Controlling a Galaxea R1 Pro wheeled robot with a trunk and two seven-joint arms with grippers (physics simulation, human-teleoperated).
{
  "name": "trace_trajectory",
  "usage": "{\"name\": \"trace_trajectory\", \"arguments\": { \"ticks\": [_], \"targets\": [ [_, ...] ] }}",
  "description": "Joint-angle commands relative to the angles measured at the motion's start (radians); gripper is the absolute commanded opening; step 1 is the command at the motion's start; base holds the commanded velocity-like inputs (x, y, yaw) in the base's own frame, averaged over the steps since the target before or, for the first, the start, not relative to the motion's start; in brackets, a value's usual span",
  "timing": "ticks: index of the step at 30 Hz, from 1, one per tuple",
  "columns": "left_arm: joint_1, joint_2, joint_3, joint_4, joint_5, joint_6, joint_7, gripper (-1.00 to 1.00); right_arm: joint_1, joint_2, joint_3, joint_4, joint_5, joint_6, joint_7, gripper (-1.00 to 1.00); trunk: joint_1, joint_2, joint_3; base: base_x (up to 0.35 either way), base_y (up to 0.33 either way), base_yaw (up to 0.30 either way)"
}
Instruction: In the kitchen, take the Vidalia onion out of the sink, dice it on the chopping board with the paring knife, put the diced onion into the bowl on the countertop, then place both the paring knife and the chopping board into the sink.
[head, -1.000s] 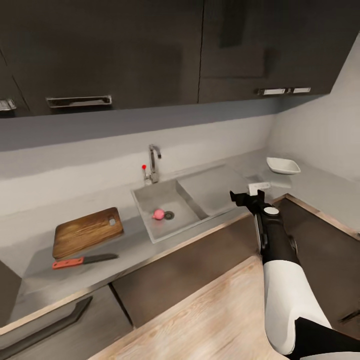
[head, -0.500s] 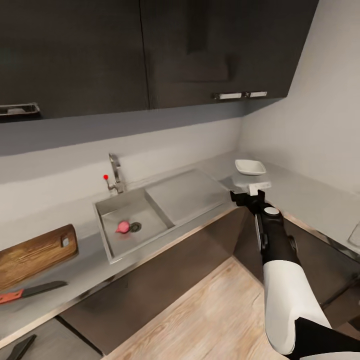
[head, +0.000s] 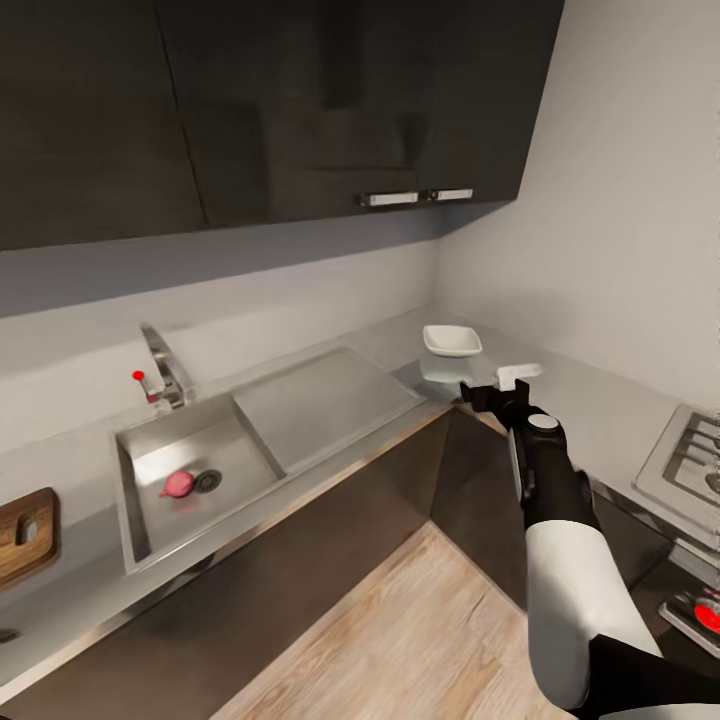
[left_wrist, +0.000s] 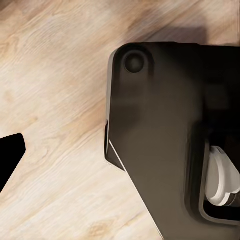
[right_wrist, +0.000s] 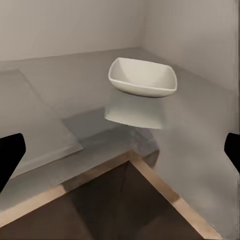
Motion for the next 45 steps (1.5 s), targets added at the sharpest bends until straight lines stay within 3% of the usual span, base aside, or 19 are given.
{"name": "trace_trajectory", "arguments": {
  "ticks": [1, 7, 10, 17, 19, 21, 30, 45],
  "targets": [
    [0.000, 0.000, 0.000, -0.002, 0.002, -0.001, 0.000, 1.00, -0.001, 0.002, -0.004, -0.003, 0.010, 0.002, 0.010, 1.00, 0.001, -0.002, -0.002, 0.174, -0.257, -0.010],
    [0.000, 0.001, 0.001, -0.013, 0.002, -0.008, 0.000, 1.00, -0.001, 0.006, -0.003, -0.027, 0.010, 0.005, 0.010, 1.00, 0.001, -0.002, -0.002, 0.170, -0.257, -0.003],
    [0.000, -0.001, -0.002, -0.072, 0.002, -0.050, 0.003, 1.00, -0.001, 0.008, -0.002, -0.032, 0.010, 0.005, 0.010, 1.00, 0.001, -0.002, -0.002, 0.106, -0.167, 0.000],
    [0.002, -0.007, -0.008, -0.288, 0.003, -0.069, 0.005, 1.00, -0.001, 0.009, -0.002, -0.038, 0.010, 0.005, 0.008, 1.00, 0.001, -0.002, -0.002, 0.019, -0.031, 0.000],
    [0.019, -0.024, -0.010, -0.375, 0.001, -0.070, 0.005, 1.00, -0.001, 0.010, -0.002, -0.053, 0.010, 0.006, 0.008, 1.00, 0.001, -0.002, -0.002, 0.002, -0.003, 0.000],
    [0.028, -0.031, -0.014, -0.401, 0.001, -0.071, 0.005, 1.00, -0.001, 0.010, -0.002, -0.060, 0.010, 0.007, 0.009, 1.00, 0.001, -0.002, -0.002, 0.000, -0.001, 0.000],
    [0.035, -0.036, -0.018, -0.306, 0.000, -0.071, 0.003, 1.00, -0.001, 0.008, -0.004, -0.070, 0.010, 0.021, 0.009, 1.00, 0.001, -0.002, -0.002, 0.000, 0.000, 0.000],
    [0.035, -0.036, -0.016, -0.253, 0.001, -0.072, 0.001, 1.00, 0.000, 0.007, -0.006, -0.070, 0.010, 0.022, 0.008, 1.00, 0.001, -0.002, -0.002, 0.000, 0.000, 0.000]
  ]
}}
